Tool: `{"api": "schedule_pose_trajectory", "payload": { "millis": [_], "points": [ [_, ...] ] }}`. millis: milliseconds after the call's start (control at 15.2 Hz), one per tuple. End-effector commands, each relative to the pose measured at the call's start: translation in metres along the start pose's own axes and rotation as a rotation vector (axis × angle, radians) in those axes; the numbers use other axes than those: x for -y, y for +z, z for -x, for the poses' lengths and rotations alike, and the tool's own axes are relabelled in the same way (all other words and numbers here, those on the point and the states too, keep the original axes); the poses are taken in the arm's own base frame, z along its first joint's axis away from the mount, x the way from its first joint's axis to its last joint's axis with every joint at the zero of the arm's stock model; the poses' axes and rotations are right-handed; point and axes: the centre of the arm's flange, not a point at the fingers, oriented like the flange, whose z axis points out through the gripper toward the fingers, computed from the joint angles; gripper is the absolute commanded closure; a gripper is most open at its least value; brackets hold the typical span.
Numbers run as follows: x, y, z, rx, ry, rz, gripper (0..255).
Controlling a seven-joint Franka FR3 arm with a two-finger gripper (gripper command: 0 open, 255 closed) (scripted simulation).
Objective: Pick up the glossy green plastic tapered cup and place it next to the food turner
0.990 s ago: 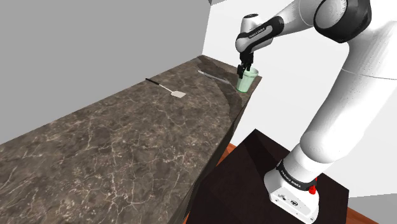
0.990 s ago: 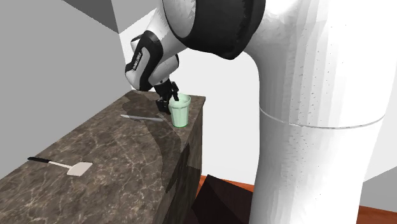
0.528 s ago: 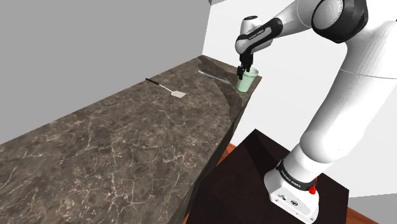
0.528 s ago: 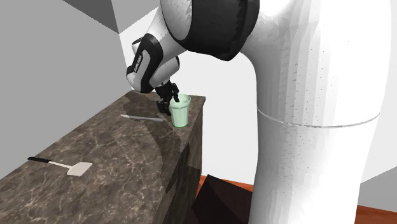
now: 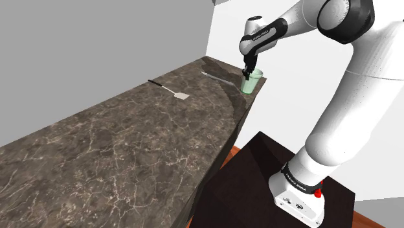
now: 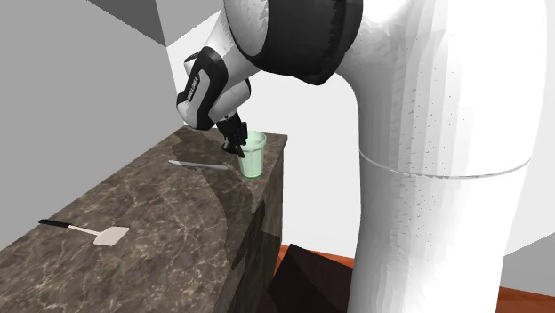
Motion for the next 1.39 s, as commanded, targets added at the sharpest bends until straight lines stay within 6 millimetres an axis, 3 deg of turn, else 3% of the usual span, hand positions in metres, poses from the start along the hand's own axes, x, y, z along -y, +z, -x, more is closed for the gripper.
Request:
{"api": "schedule_pose_trajectory", "payload": {
  "millis": [0, 132, 1320],
  "points": [
    [-0.001, 0.000, 0.000, 0.001, 0.001, 0.000, 255],
    [0.000, 0.000, 0.000, 0.001, 0.001, 0.000, 255],
    [-0.030, -0.089, 0.012, 0.001, 0.001, 0.000, 255]
  ]
}}
